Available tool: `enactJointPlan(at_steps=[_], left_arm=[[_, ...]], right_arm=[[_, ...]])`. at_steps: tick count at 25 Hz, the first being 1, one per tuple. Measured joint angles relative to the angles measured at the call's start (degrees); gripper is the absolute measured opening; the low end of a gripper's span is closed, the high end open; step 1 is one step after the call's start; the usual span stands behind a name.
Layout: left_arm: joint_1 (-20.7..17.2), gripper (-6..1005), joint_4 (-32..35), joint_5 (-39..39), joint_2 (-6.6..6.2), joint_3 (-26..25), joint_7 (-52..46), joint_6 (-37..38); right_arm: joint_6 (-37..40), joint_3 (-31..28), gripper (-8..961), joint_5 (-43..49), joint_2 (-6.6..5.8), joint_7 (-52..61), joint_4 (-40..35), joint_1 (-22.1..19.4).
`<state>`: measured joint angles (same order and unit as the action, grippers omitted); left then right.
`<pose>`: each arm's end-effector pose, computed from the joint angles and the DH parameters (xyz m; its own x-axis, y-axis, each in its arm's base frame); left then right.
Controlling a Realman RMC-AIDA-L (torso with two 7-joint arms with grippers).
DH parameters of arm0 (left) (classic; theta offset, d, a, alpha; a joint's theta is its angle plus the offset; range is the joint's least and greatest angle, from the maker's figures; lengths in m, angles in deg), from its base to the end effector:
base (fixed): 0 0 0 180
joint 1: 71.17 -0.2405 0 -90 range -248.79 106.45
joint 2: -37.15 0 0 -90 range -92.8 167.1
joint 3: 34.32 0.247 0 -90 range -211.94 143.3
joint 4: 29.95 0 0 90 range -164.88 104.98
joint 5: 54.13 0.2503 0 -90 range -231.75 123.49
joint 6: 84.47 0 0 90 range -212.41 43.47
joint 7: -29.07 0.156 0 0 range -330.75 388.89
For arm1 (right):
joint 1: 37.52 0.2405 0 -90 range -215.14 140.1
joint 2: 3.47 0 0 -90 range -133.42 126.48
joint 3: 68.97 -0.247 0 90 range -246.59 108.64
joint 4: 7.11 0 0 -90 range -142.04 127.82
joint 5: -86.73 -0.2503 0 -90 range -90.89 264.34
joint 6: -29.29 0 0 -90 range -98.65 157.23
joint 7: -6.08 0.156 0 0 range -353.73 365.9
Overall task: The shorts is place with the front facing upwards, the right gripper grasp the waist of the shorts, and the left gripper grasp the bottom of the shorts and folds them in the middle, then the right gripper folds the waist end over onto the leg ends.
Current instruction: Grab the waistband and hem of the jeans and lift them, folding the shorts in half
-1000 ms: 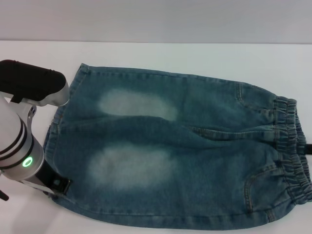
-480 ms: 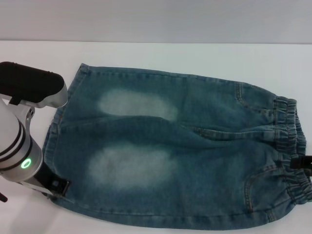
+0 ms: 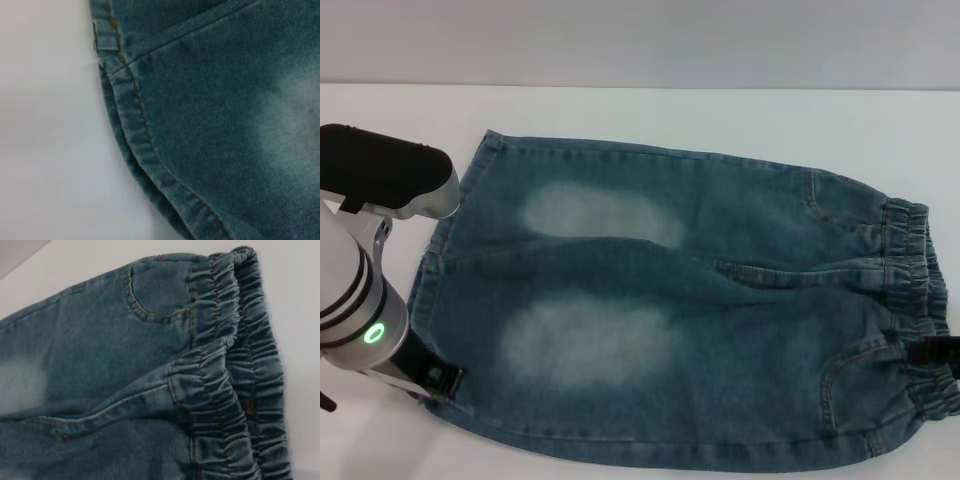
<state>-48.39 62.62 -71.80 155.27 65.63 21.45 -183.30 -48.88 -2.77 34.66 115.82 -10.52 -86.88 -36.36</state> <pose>-0.1888 0.3191 -0.0164 0.3067 0.9403 -0.1472 0.6307 -0.3166 -0.7085 0.3315 0.2943 0.0457 -0.0149 -0.9096 -0.4152 -0.9769 0.1018 -0.1879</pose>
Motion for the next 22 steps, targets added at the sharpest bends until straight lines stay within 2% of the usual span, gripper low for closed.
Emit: enactJointPlan(at_steps=[20, 22], left_arm=[[0.38, 104, -0.28, 0.0, 0.09, 0.06, 0.15, 0.31], [0.44, 104, -0.29, -0.01, 0.09, 0.06, 0.15, 0.4]], right_arm=[[-0.35, 0.89, 499, -1.51, -0.2, -1.44, 0.58, -0.16], [-0.57, 0.9, 432, -2.2, -0.13, -2.36, -0.13, -0.36]])
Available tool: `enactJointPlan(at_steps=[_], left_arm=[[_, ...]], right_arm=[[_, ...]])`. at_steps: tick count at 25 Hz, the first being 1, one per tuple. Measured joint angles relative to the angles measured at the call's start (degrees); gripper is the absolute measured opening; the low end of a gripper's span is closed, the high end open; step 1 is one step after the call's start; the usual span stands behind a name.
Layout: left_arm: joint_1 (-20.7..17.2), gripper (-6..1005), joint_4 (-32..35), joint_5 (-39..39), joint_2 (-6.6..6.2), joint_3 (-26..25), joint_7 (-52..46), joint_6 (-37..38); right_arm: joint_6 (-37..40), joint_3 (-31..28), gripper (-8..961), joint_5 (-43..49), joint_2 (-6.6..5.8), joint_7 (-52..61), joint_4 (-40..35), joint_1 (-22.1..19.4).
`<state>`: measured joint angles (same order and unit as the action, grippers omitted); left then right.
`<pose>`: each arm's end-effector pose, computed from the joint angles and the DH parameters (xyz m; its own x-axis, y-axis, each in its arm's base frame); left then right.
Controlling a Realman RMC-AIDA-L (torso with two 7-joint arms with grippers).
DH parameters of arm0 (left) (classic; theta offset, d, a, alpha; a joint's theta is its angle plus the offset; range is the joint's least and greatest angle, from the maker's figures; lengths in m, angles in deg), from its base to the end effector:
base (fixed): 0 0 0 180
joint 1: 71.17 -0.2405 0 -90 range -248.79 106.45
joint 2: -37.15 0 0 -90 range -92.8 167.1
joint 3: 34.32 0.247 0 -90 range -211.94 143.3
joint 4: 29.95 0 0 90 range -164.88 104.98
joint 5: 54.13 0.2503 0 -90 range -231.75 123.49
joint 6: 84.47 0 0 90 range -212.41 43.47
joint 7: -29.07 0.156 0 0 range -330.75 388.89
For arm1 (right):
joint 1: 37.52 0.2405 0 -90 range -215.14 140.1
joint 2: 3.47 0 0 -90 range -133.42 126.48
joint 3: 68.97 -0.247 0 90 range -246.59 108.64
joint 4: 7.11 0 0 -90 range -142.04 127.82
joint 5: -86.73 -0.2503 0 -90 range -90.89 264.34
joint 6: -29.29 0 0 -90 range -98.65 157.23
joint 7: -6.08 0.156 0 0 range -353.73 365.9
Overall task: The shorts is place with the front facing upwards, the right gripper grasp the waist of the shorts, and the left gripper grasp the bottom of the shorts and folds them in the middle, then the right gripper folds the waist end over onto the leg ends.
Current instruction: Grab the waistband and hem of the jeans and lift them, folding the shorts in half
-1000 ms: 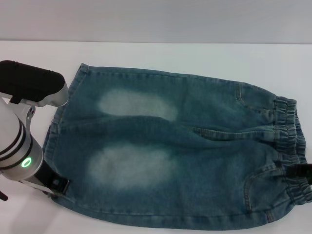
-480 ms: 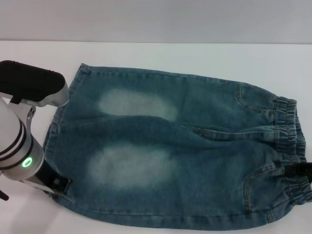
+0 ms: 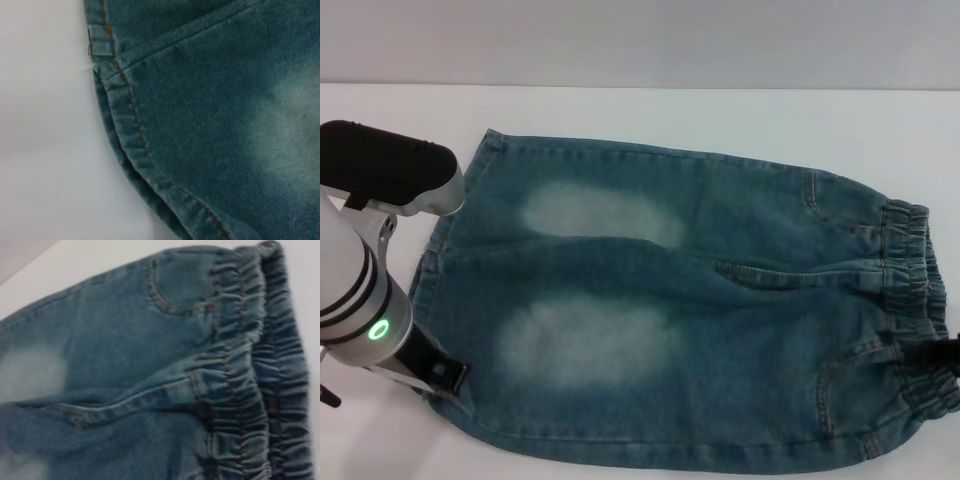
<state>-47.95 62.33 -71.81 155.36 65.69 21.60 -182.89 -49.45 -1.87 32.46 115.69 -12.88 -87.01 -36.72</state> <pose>-0.1867 0.3211 -0.0178 0.3169 0.9369 -0.1475 0.6290 -0.3240 -0.7067 0.3251 0.2931 0.0420 0.0226 -0.9165 -0.3994 -0.9840 0.0503 -0.1710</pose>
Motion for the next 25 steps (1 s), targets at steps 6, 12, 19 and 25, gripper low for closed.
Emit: enactJointPlan(at_steps=[6, 12, 19, 25], left_arm=[[0.06, 104, 0.0, -0.1, 0.0, -0.09, 0.0, 0.38], [0.07, 105, 0.0, -0.42, 0.0, -0.57, 0.0, 1.05], [0.08, 105, 0.26, -0.5, -0.02, -0.78, 0.0, 2.4], [-0.14, 105, 0.5, -0.49, -0.09, -3.62, 1.3, 7.42]], right_arm=[[-0.43, -0.02, 217, -0.64, -0.02, -1.05, -1.1, 0.02], [-0.56, -0.07, 77, -0.75, -0.06, -1.39, -0.72, 0.45], [-0.48, -0.78, 15, -4.68, -0.14, -2.41, -0.28, 0.43], [1.76, -4.92, 6, -15.27, -0.17, -7.12, 3.14, 0.23]])
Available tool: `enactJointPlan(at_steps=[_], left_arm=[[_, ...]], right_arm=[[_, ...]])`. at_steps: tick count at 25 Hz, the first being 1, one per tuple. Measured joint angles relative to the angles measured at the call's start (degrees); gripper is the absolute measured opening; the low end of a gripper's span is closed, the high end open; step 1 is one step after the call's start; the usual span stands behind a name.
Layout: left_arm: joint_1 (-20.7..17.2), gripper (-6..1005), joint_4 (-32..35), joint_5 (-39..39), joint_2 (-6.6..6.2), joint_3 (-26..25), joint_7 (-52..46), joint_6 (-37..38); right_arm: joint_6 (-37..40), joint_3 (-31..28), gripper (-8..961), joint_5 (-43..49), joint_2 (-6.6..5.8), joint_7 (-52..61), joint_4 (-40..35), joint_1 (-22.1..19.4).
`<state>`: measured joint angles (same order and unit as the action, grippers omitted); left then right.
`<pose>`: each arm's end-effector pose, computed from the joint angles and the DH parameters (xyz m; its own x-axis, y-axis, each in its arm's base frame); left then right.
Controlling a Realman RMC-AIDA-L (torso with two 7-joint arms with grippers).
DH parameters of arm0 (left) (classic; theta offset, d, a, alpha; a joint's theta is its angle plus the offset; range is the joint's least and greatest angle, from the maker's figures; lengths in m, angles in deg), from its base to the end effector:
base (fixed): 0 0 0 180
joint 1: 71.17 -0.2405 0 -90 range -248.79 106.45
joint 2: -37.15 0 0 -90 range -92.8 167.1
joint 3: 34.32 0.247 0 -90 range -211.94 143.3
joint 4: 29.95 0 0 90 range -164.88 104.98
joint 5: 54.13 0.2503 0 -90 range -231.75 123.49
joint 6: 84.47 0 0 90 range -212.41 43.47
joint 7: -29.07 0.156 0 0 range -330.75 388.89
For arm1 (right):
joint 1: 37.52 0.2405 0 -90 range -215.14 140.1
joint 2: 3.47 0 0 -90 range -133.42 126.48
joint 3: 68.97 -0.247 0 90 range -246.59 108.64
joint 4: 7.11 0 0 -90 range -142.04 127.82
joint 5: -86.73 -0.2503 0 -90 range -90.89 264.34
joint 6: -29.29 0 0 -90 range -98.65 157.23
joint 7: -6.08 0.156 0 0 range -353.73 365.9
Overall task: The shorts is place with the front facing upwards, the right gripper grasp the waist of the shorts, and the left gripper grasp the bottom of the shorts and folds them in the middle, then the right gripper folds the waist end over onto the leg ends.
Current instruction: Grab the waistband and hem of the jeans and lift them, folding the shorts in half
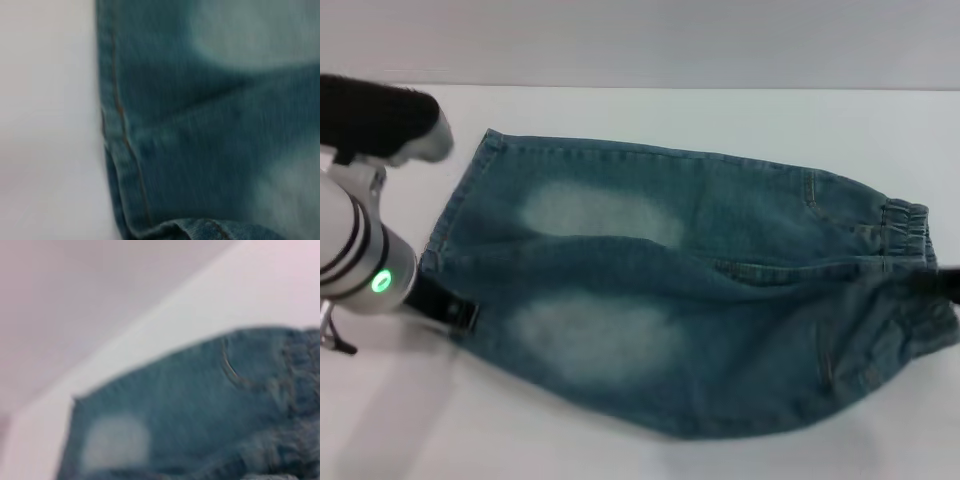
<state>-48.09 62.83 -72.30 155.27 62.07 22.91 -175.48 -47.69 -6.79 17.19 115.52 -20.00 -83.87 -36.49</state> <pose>-0.1805 0.3459 -0.0076 0.3969 0.9177 -0.0140 0.6605 -0.2962 -0.6900 0.3121 0.3071 0.0623 0.0176 -0.8342 -0.5512 -0.9993 -0.0334 0.0188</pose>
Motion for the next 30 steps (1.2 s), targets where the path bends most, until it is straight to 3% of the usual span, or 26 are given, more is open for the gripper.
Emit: enactJointPlan(at_steps=[6, 12, 17, 30], left_arm=[[-1.79, 105, 0.24, -0.17, -0.04, -4.42, 1.47, 10.29], [-3.43, 105, -1.83, -2.62, -0.1, -9.33, 2.83, 21.43], [-3.16, 105, -5.23, -4.53, -0.09, -10.36, 3.4, 27.41], [-0.49, 105, -11.84, -9.78, -0.14, -12.94, 5.47, 36.42]], right_arm=[[2.48, -4.47, 7, -14.23, -0.03, -10.02, 11.08, 1.24], [2.8, -9.77, 7, -27.8, -0.17, -22.93, 28.81, 5.47], [2.85, -12.15, 7, -38.41, -0.21, -33.25, 41.79, 8.85], [2.91, -19.22, 7, -42.61, -0.27, -35.85, 49.28, 11.29]])
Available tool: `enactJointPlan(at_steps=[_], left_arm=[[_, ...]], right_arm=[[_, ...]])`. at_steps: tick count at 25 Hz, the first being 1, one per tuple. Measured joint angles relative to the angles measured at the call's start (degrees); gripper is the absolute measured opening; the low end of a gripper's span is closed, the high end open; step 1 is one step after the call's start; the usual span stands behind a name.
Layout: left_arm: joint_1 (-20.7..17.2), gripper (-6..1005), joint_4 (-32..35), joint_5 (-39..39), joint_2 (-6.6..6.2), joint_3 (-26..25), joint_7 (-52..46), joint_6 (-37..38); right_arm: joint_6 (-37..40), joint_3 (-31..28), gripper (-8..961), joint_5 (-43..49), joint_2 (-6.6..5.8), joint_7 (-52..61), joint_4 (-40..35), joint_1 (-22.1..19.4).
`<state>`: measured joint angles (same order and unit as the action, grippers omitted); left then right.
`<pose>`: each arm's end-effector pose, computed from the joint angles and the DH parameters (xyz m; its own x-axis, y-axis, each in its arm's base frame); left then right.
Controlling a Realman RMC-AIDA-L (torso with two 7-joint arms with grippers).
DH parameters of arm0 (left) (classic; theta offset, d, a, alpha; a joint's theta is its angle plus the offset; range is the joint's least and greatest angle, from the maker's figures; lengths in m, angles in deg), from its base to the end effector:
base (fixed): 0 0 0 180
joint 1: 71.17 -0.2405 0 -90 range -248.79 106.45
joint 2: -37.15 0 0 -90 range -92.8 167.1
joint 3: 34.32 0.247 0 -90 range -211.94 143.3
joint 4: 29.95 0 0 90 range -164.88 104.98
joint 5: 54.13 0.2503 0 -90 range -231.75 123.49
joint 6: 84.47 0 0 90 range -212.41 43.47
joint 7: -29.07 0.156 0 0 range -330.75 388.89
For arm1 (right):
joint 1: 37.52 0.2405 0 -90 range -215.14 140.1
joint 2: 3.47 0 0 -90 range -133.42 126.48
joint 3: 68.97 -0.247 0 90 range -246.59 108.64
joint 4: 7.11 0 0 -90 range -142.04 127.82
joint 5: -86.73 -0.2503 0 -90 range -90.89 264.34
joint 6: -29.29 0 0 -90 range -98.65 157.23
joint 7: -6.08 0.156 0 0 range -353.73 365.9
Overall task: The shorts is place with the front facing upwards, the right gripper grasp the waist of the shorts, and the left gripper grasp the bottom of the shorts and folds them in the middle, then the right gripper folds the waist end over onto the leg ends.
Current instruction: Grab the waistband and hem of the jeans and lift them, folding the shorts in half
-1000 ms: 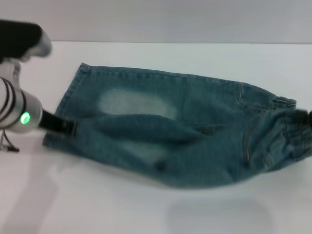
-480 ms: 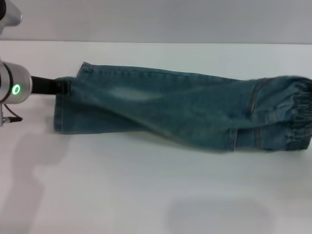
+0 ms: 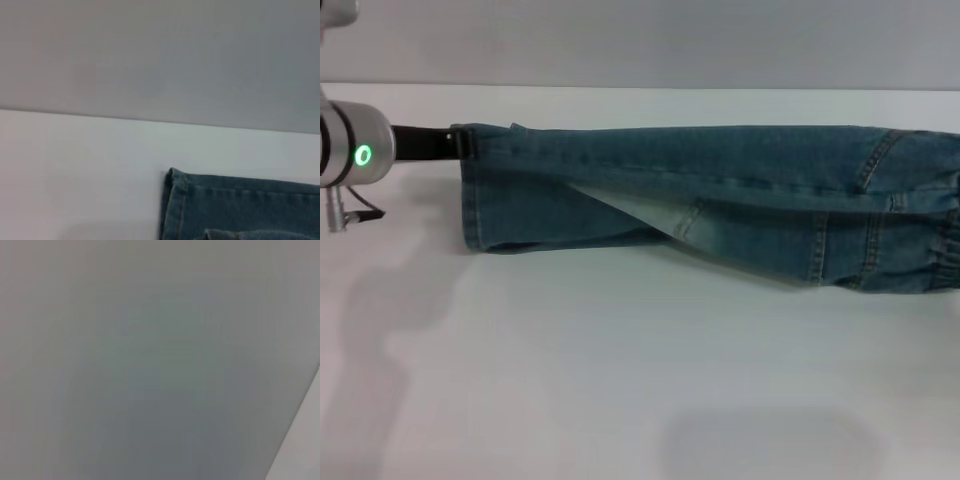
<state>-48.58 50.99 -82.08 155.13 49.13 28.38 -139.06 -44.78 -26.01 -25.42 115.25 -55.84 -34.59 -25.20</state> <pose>-0.2014 0.4342 0.0272 0.4630 0.7243 0.5110 0.8264 -0.1442 -0.5443 0.3827 0.3170 0.0454 -0.4321 -0.3768 -0.8194 -0.8605 -0.0997 0.4996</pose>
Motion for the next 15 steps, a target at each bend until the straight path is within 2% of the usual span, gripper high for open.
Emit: enactJointPlan(at_steps=[7, 12, 15], left_arm=[[3.97, 105, -5.94, -3.18, 0.06, 0.0, 2.42, 3.07], [7.47, 105, -11.51, -4.62, 0.11, 0.23, 3.28, 7.22], [11.46, 104, -19.95, -7.69, 0.22, 0.31, 4.52, 13.34]], right_arm=[[2.5, -0.68, 7, -0.07, -0.07, -0.62, 0.59, 1.58], [7.27, -2.06, 6, -0.1, -0.13, -0.85, 1.28, 2.78], [13.02, -3.32, 12, -0.1, -0.36, -0.89, 3.0, 4.46]])
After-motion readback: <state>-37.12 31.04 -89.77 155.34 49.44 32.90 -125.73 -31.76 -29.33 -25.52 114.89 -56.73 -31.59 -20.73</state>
